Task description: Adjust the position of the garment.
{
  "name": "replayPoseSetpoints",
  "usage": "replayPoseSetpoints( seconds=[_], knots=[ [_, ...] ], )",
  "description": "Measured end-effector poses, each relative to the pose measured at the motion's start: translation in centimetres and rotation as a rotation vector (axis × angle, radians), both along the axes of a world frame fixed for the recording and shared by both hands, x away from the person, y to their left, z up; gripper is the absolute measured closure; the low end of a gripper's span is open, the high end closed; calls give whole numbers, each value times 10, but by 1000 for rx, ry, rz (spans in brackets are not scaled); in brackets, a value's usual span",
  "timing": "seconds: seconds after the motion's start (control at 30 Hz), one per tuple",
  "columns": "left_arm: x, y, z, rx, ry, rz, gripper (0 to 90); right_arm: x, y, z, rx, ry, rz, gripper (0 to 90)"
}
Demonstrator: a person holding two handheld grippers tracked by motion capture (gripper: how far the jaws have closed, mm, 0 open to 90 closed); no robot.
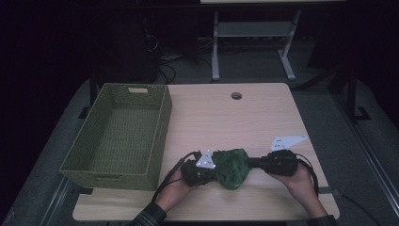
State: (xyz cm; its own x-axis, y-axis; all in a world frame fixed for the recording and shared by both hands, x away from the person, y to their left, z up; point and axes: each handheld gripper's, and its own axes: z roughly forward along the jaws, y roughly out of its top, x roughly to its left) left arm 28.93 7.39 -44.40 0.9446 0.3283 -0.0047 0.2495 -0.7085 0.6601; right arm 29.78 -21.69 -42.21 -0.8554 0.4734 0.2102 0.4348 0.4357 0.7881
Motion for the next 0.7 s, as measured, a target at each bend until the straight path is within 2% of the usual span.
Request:
replayPoseSetpoints(
  seconds=[0.2, 0.3, 0.37, 0.53, 0.57, 0.6, 0.63, 0.7],
  knots=[
    [1, 1, -1, 3, 8, -6, 878, 9, 17, -27, -121, 58, 8, 900],
    [2, 2, -3, 12, 10, -2, 880, 12, 18, -32, -127, 77, 10, 900],
    [4, 4, -3, 34, 4, -2, 883, 14, 19, -35, -138, 86, 10, 900],
    [14, 11, -3, 52, -19, 38, 888, 22, 20, -39, -148, 72, -25, 900],
    [16, 12, -3, 57, -21, 47, 887, 24, 21, -41, -169, 64, -41, 900],
    [16, 13, -5, 73, -31, 58, 887, 26, 24, -45, -221, 55, -63, 900],
    [17, 14, -6, 78, -35, 60, 884, 29, 23, -48, -188, 52, -64, 900],
    [18, 17, -6, 62, -19, 64, 875, 31, 26, -48, -181, 57, -68, 900]
  ],
)
